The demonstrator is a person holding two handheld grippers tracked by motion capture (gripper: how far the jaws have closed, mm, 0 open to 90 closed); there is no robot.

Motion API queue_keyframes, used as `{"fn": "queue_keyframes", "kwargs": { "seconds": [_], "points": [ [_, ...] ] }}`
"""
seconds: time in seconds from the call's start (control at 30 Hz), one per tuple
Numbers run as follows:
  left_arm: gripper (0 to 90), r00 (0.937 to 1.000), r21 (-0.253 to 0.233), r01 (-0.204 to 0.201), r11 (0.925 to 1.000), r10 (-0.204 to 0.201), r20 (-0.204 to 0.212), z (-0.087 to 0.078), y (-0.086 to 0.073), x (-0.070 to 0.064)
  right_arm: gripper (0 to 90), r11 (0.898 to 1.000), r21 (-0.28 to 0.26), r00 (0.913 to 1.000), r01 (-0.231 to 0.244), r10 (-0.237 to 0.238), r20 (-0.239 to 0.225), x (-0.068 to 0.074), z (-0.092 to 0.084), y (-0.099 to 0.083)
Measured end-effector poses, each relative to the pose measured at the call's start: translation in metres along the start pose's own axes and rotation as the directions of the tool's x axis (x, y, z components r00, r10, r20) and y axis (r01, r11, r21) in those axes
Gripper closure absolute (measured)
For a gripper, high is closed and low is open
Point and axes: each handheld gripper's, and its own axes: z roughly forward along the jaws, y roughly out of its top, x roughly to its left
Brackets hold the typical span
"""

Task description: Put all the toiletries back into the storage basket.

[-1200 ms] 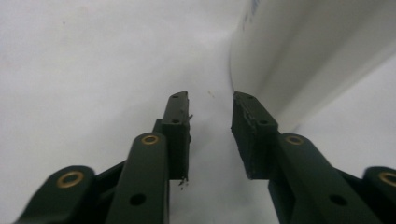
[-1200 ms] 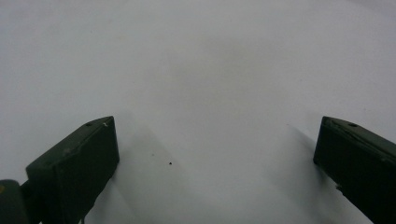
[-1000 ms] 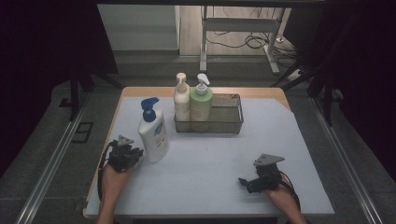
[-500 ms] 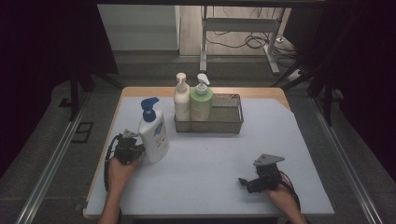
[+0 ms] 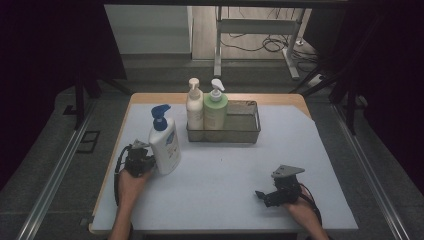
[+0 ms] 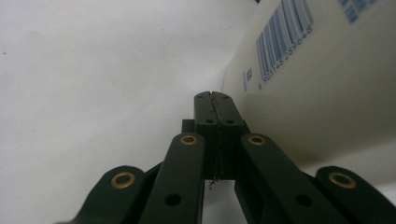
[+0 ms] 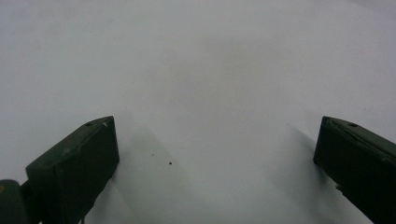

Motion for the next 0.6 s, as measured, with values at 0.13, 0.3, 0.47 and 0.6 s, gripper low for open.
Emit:
{"fn": "queue_keyframes", "kwargs": {
  "seconds": [0.13,0.3,0.47,0.6],
  "points": [
    [89.3,0.9999,-0.006,0.003,1.0,-0.003,0.013,-0.001,-0.003,-0.001,0.0,1.0,0.0,1.0,0.0,0.0,0.0,0.0,0.0,0.0],
    [89.3,0.9998,-0.007,-0.001,1.0,0.001,0.019,-0.002,-0.005,-0.003,0.0,1.0,0.0,1.0,0.001,-0.001,0.0,0.0,0.0,0.0],
    [89.3,0.9997,-0.008,-0.009,0.9999,0.009,0.023,-0.003,-0.007,-0.008,0.0,1.0,0.002,1.0,0.0,0.0,0.002,0.0,0.0,0.0],
    [89.3,0.9996,-0.01,-0.008,0.9999,0.008,0.027,-0.004,-0.009,-0.011,0.0,1.0,0.003,1.0,0.0,0.0,0.003,0.0,0.0,0.0]
  ]
}}
